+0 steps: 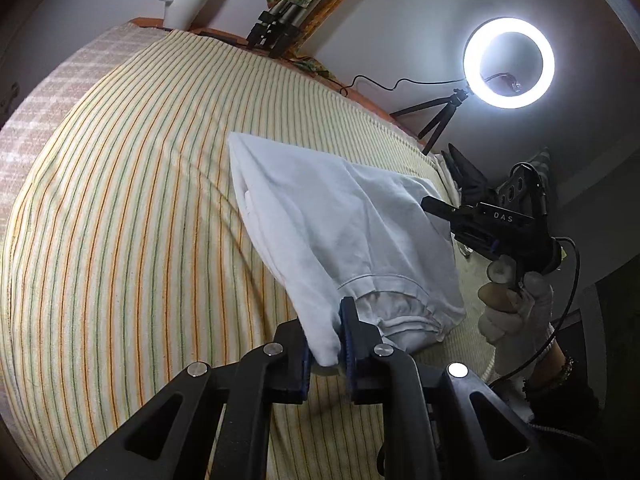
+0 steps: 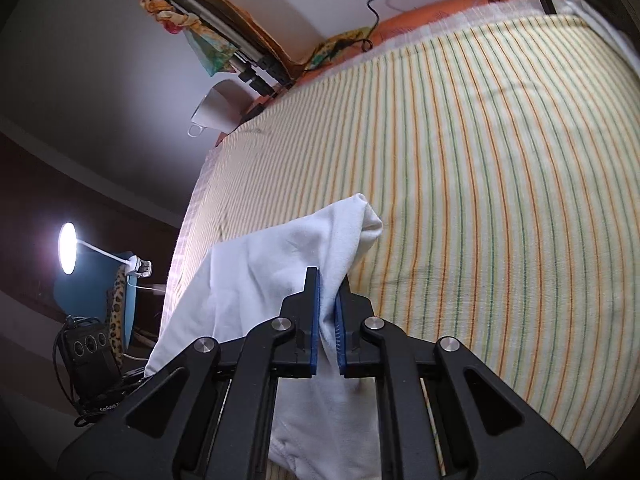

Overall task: Fold small clothes
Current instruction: 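Close both tools on the edge of the folded shirt, then lift the folded shirt with both tools and carry it to the black stack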

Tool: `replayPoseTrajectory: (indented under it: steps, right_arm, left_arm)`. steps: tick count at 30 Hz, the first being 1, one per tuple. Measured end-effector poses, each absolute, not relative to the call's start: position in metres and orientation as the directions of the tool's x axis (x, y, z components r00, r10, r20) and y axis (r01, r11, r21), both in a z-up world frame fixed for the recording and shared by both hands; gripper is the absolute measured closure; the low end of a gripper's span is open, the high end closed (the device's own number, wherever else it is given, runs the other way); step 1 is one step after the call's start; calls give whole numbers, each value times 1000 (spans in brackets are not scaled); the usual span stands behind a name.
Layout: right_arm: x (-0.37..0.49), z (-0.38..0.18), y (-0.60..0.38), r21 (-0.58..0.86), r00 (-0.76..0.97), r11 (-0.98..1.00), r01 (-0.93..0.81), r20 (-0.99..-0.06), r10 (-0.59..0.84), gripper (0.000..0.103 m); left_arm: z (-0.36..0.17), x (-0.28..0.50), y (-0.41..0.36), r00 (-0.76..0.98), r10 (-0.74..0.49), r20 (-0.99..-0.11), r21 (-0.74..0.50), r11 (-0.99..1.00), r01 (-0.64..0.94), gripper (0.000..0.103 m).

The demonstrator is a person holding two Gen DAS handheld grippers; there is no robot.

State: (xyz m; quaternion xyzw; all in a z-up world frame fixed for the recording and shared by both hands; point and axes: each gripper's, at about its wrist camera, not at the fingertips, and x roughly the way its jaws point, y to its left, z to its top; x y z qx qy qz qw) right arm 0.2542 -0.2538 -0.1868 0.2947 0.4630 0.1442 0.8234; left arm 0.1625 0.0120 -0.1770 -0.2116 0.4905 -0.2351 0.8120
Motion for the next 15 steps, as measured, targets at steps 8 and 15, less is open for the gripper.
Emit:
replayPoseTrajectory:
  steps: [8, 15]
  right_arm:
    - [247, -152, -240, 572, 549, 820, -31, -676, 492, 96]
    - [237, -123, -251, 538, 591, 842, -47, -664, 458, 96]
  left_arm:
    - [-159, 164, -11, 428, -590, -684, -547, 804, 234, 93]
    - [-149, 168, -34, 425, -613, -666, -546, 789, 282, 94]
